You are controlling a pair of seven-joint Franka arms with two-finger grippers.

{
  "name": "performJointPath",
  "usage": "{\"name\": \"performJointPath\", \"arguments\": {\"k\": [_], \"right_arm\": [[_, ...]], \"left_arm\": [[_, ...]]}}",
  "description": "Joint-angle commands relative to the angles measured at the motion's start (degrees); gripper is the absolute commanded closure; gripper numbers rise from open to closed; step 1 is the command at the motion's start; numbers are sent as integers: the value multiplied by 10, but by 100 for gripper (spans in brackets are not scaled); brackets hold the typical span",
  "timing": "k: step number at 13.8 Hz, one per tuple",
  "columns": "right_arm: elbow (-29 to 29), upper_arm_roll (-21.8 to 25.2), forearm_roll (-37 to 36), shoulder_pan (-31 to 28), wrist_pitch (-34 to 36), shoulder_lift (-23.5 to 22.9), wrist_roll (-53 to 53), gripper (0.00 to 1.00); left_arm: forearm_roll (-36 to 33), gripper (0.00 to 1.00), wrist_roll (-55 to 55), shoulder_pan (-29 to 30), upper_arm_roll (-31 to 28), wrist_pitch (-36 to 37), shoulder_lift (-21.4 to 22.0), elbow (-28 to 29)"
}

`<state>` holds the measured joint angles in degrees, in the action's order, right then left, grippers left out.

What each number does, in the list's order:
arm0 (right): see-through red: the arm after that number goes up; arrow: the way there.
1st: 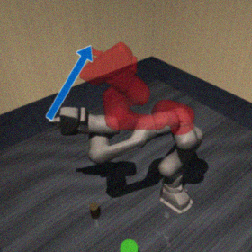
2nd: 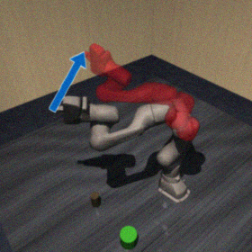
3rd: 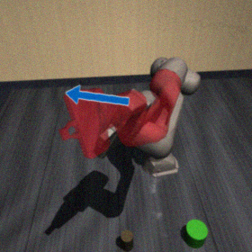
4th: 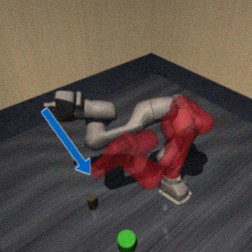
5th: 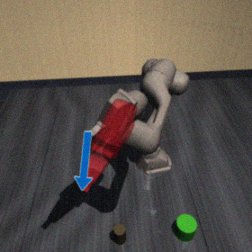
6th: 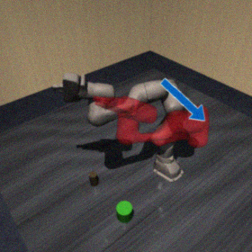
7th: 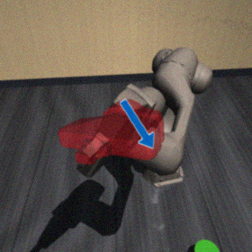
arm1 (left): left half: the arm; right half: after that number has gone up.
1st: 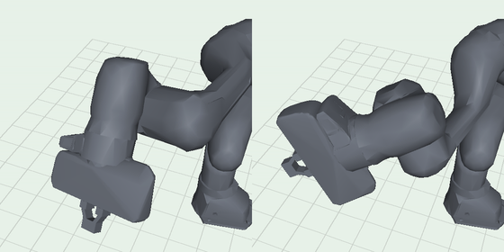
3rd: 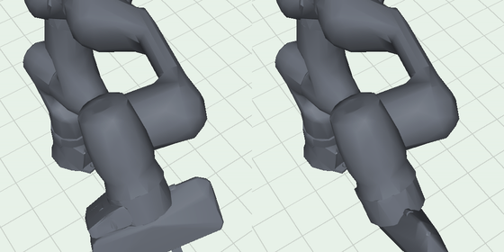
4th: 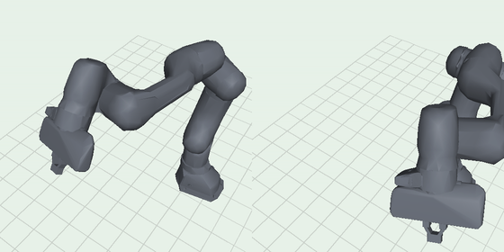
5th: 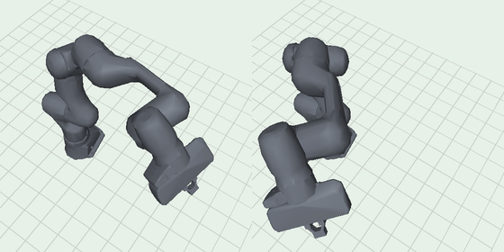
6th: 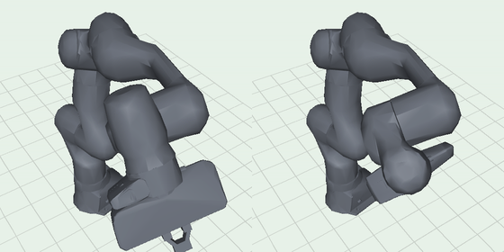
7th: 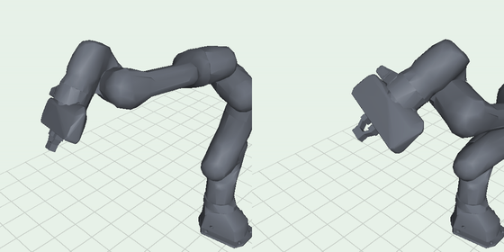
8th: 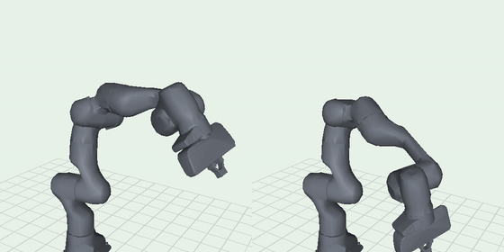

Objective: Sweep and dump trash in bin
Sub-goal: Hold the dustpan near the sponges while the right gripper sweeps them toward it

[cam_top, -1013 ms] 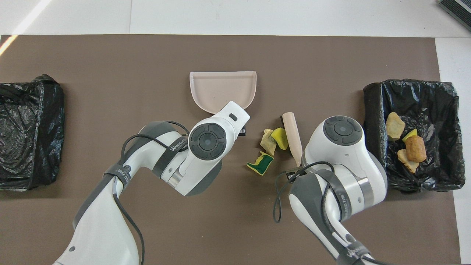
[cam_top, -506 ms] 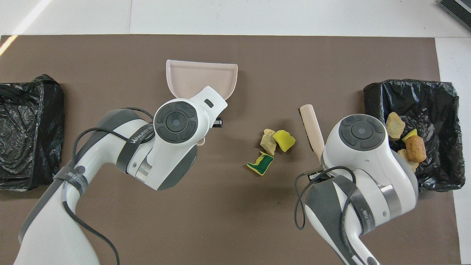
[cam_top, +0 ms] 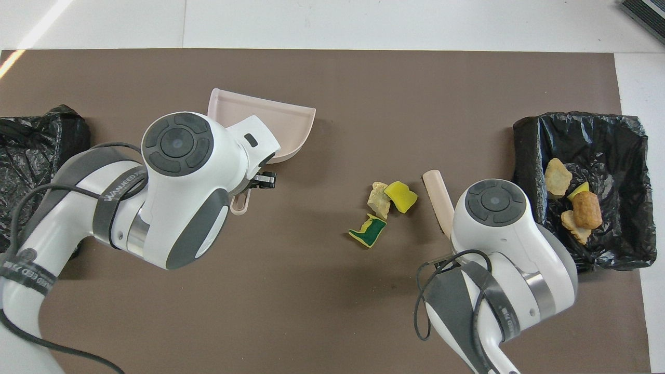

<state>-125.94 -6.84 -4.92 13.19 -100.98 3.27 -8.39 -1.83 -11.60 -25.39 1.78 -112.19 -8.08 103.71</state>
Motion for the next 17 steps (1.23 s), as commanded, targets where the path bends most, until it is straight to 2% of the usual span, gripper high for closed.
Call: {"name": "performJointPath", "arguments": {"k": [1,6,10,11,14,15,17], "right_arm": [[-25,-2,30,-9,-19,10,-10,100],[-42,-2,40,-2,-19,16,-1,100],[-60,-4,45,3,-52,10,-5,100],[-61,-4,69,5,-54,10,-1,100],[-61,-4,94,40,-69,6,-7,100],[-61,-5,111,45,-84,-1,-7,100],[-60,-5,130,60,-103,-5,-7,100]], "left_arm": [[13,100,143,21,2,55,20,8],[14,100,394,43,2,88,45,42],[14,100,620,61,2,77,77,100],[13,100,656,61,2,67,79,108],[13,100,689,47,7,-11,93,168],[14,100,693,24,6,-55,91,191],[14,100,672,14,6,-124,70,201]]}}
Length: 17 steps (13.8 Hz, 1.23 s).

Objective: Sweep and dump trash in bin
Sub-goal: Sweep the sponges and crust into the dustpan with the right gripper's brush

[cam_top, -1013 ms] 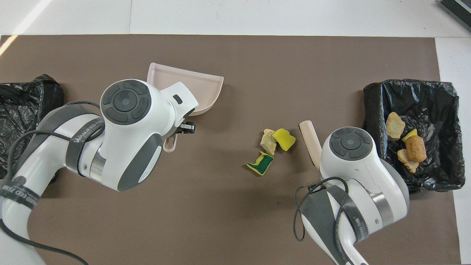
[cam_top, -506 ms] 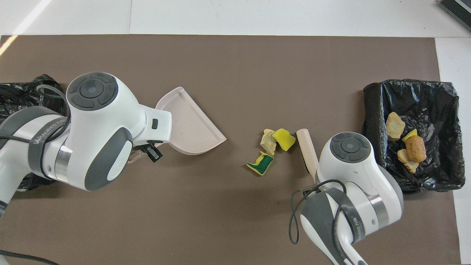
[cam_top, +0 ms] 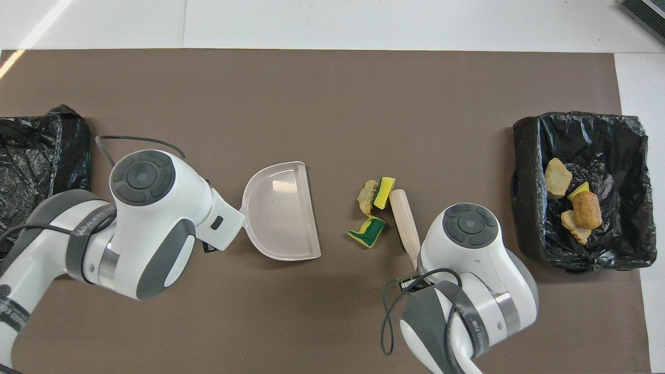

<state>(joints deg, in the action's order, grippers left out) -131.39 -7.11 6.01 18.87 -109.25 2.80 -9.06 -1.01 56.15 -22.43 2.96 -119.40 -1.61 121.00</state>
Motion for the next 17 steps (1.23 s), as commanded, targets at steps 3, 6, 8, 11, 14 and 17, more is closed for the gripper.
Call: {"name": "performJointPath", "arguments": {"k": [3,6,8,11,14,17], "right_arm": [[-4,-2,84,23,-54,-2,-8,100],[3,-3,139,49,-76,-7,-26,100],[18,-3,192,69,-107,-17,-52,100],[74,-3,193,93,-108,-43,-105,100],[100,-1,184,97,-69,-20,-133,100],[157,5,28,79,44,-18,-127,100]], "left_arm": [[7,100,-62,-35,-5,-107,-29,27],[7,100,-73,-38,-5,-137,-43,27],[7,100,-59,-39,-6,-147,-45,27],[7,100,-44,-38,-5,-159,-48,26],[7,100,-44,-38,-5,-155,-47,26],[7,100,-54,-38,-5,-150,-47,26]]}}
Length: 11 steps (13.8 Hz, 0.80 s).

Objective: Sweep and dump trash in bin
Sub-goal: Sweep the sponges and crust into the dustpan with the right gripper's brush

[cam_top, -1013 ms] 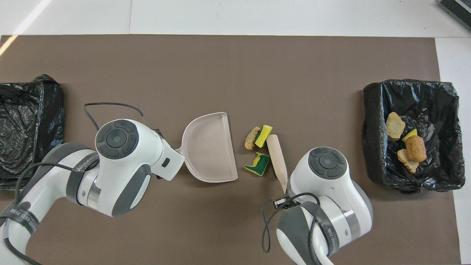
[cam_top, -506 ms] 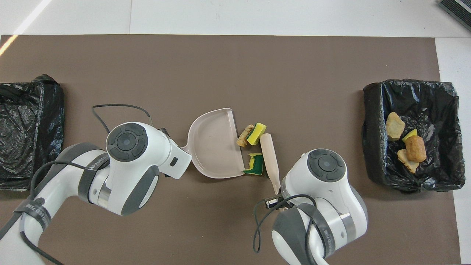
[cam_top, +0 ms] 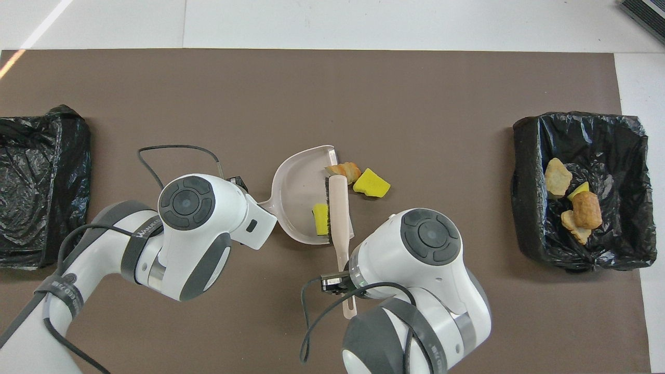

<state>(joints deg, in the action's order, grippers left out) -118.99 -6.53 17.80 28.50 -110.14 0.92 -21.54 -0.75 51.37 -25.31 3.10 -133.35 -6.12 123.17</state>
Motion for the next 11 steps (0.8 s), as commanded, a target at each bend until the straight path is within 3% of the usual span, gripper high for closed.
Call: {"name": "performJointPath", "arguments": {"k": [1,3,5,6,9,11], "right_arm": [[35,-2,-152,-44,66,-3,12,100],[36,2,-196,-82,67,-22,107,100],[63,0,-281,-102,69,-72,123,100],[72,-1,-283,-108,63,-97,124,100],[87,-3,-222,-88,55,-146,110,100],[83,-4,-159,-71,59,-145,109,100]], "left_arm": [[5,100,-6,-9,-7,-7,-2,4],[5,100,-7,-9,-6,3,0,4],[5,100,-27,-10,-7,6,0,4],[5,100,-30,-10,-6,7,0,4],[5,100,-42,-12,-5,48,1,-3],[3,100,-35,-15,-5,61,1,-7]]}}
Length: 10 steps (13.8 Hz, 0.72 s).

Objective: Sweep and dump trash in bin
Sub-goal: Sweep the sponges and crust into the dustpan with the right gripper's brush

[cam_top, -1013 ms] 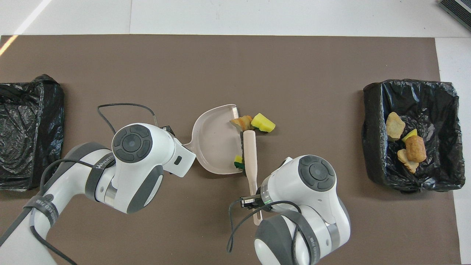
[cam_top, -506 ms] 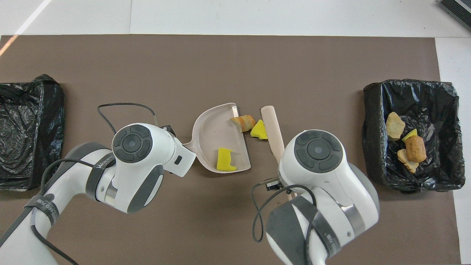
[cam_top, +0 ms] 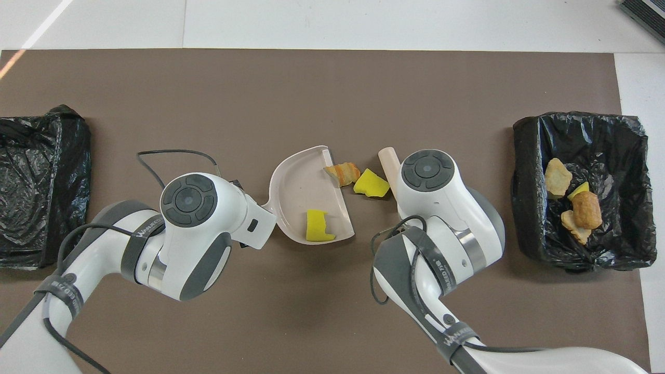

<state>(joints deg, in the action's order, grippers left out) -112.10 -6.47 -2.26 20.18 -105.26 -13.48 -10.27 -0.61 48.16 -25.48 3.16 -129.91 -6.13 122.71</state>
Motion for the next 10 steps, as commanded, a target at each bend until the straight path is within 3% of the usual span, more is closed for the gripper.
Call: {"name": "performJointPath", "arguments": {"k": [1,5,10], "right_arm": [[11,-5,45,28,16,2,-4,100],[18,-6,160,70,7,11,-71,100],[15,1,156,43,81,102,-81,100]], "left_arm": [[2,100,11,-14,-5,29,2,-5],[3,100,72,-18,-5,26,4,-1],[17,100,134,0,-5,17,2,1]]}}
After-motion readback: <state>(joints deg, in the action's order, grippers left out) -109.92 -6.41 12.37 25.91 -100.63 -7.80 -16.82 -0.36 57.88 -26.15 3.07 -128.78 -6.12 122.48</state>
